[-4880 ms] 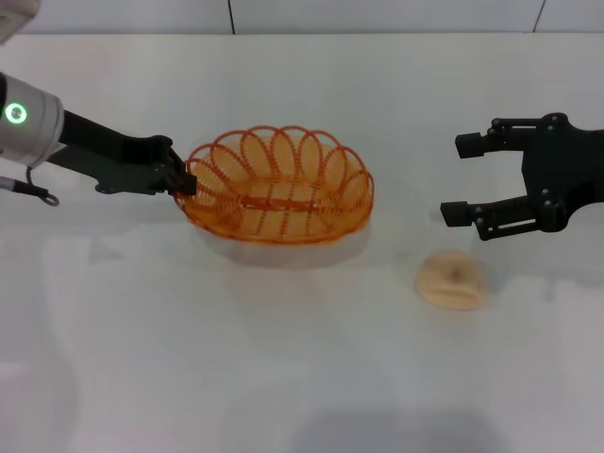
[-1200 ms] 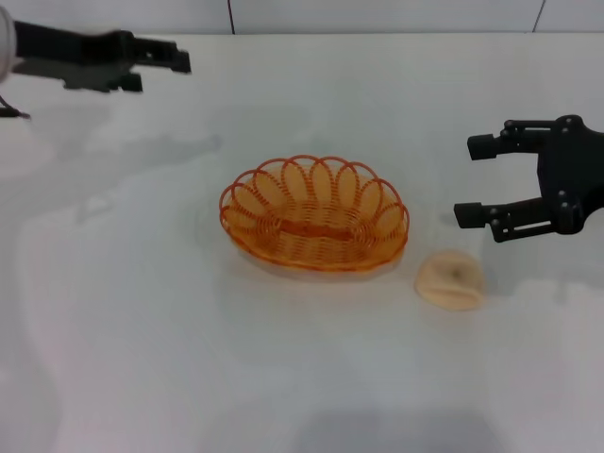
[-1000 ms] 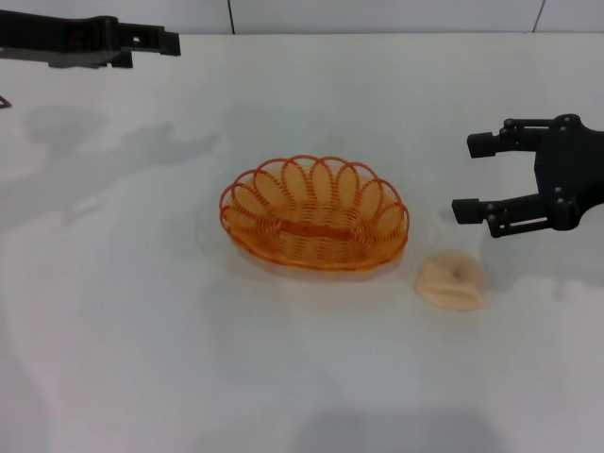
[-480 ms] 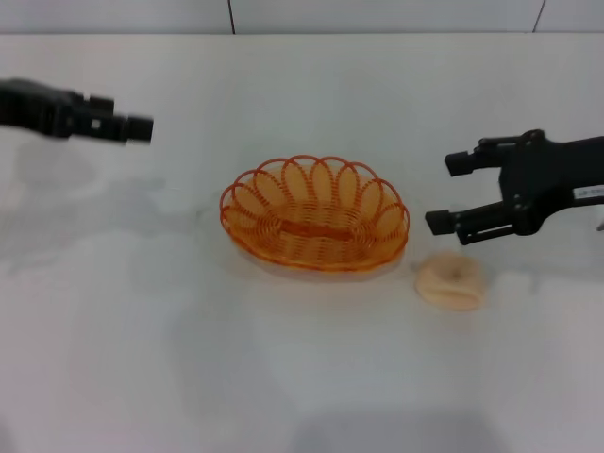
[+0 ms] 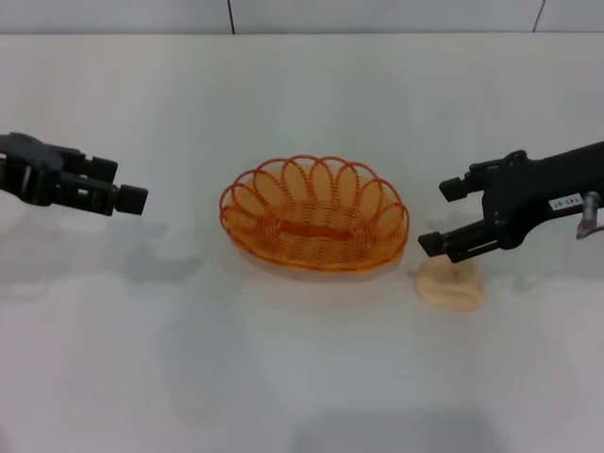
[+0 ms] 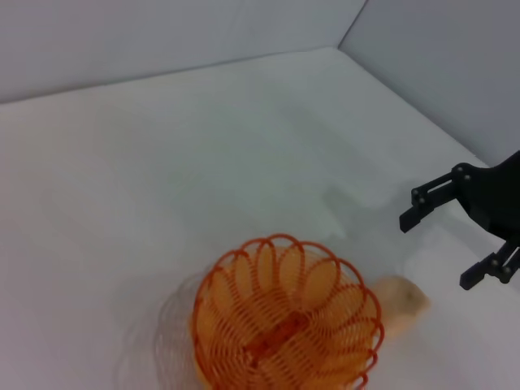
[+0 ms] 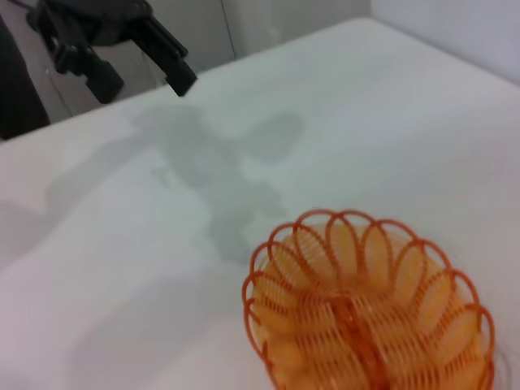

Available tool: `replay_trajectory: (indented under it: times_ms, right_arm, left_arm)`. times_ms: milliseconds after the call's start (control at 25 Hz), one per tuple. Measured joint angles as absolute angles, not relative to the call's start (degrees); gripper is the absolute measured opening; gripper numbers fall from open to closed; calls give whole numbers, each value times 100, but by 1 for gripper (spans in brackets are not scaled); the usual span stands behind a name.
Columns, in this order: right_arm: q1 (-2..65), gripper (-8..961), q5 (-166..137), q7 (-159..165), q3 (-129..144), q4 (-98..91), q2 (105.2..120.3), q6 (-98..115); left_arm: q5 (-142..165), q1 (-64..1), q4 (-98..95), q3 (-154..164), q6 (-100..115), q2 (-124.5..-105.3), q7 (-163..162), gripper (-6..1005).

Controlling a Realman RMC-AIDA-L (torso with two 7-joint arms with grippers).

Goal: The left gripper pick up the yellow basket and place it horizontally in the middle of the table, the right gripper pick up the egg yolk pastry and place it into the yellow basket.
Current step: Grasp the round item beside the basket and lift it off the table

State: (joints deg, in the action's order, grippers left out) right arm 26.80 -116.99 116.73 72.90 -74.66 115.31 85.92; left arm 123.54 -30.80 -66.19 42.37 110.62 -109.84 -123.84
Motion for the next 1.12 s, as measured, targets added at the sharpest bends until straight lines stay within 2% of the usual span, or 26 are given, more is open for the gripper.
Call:
replay_trajectory:
  times_ms: [400,760,1120]
  right_arm:
    - [2615,854,-12045,11832,7496,-7386,11531,8515]
    - [2514,842,-12189,11776,7690,-7275,11531,8166]
    - [2478,827,-12188,11770,7764,-7156,11533,8073]
  left_arm:
    - [12447,-3005,-6568,4282,11015,-11073,-12118,889]
    - [12982,-3098,-6338,4387,10633,-11250,-11499,889]
    - [13130,-3231,-5952,4689,10238,-11298,-11182,889]
